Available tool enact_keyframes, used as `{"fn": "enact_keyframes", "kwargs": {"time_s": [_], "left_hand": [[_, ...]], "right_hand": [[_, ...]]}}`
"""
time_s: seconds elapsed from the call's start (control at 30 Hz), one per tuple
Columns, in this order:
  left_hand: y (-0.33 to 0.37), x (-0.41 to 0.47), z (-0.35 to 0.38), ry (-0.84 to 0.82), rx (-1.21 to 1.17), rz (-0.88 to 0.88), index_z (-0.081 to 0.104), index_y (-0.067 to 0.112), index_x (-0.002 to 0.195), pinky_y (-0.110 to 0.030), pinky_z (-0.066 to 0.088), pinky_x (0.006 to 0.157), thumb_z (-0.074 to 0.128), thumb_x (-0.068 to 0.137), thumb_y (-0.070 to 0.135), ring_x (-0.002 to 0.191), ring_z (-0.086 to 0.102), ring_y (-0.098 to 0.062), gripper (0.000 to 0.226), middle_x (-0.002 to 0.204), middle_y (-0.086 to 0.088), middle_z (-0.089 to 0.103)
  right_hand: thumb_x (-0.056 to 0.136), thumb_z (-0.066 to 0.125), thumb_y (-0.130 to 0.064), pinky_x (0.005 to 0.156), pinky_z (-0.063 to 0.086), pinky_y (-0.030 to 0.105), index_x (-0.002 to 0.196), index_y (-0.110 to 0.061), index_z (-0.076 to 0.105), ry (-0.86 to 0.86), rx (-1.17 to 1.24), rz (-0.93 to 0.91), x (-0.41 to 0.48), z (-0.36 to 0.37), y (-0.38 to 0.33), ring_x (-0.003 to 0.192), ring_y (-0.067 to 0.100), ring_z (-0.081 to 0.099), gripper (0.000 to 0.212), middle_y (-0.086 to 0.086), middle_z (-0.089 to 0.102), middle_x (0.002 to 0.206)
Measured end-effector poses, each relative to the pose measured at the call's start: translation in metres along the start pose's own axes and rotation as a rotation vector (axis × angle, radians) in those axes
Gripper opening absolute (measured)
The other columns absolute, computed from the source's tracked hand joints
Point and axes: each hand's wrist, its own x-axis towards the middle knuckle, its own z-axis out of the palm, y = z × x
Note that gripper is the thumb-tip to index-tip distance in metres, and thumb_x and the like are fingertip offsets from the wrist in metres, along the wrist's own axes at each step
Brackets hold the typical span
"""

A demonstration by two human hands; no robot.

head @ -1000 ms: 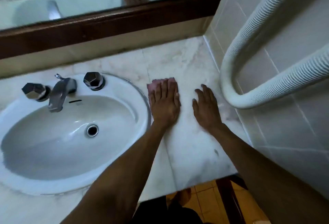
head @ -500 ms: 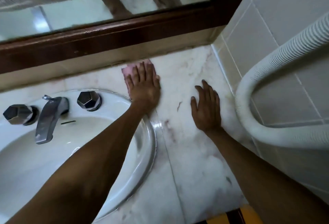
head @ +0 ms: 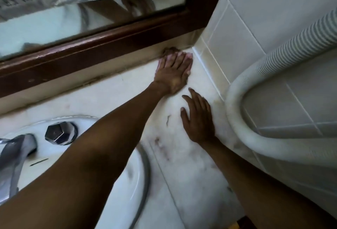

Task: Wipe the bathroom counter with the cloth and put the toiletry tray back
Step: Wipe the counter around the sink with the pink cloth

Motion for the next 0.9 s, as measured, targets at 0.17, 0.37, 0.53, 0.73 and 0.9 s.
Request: {"fn": "enact_keyframes", "kwargs": {"time_s": [0.17,0.37,0.53,0.73,0.9], "left_hand": [[-0.029,-0.041,0.006,0.106,0.116,0.111,0.006,0.032,0.162,-0.05,0.007,0.125,0.012,0.106,0.048,0.158,0.006,-0.022,0.058,0.17,0.004,0.011],[-0.005,0.006,-0.003,0.054,0.003,0.035,-0.003,0.034,0.161,-0.053,0.009,0.124,0.008,0.104,0.051,0.158,0.004,-0.022,0.06,0.171,0.005,0.002],[0.007,0.014,-0.006,-0.046,0.073,0.214,0.001,0.034,0.162,-0.055,0.001,0.125,0.008,0.106,0.049,0.158,-0.003,-0.025,0.059,0.171,0.003,0.0],[-0.03,-0.001,-0.021,-0.034,0.069,0.264,-0.002,0.038,0.161,-0.044,0.001,0.126,0.01,0.108,0.049,0.158,-0.005,-0.018,0.055,0.17,0.009,-0.001],[-0.028,-0.058,-0.003,0.046,0.143,0.184,0.004,0.034,0.162,-0.047,0.003,0.126,0.013,0.108,0.045,0.158,0.004,-0.021,0.056,0.17,0.005,0.007]], "right_hand": [[0.1,0.043,-0.031,0.116,0.029,0.04,0.139,-0.021,0.05,-0.001,-0.004,0.002,0.001,-0.002,-0.001,0.144,0.019,0.034,0.041,0.0,0.032,0.16],[0.1,0.043,-0.03,0.115,0.029,0.042,0.14,-0.02,0.05,-0.007,-0.009,0.017,0.001,0.0,-0.002,0.145,0.017,0.033,0.042,0.001,0.031,0.16],[0.099,0.044,-0.031,0.115,0.03,0.041,0.14,-0.021,0.049,-0.023,-0.009,0.008,0.002,-0.001,0.0,0.144,0.018,0.034,0.042,0.0,0.033,0.159],[0.099,0.046,-0.03,0.115,0.029,0.039,0.138,-0.021,0.051,-0.01,0.012,0.001,0.002,-0.001,0.001,0.143,0.017,0.035,0.041,0.0,0.032,0.16],[0.098,0.048,-0.029,0.115,0.029,0.039,0.138,-0.02,0.051,0.01,0.047,-0.008,0.002,0.0,0.002,0.144,0.017,0.035,0.041,0.001,0.034,0.159]]}}
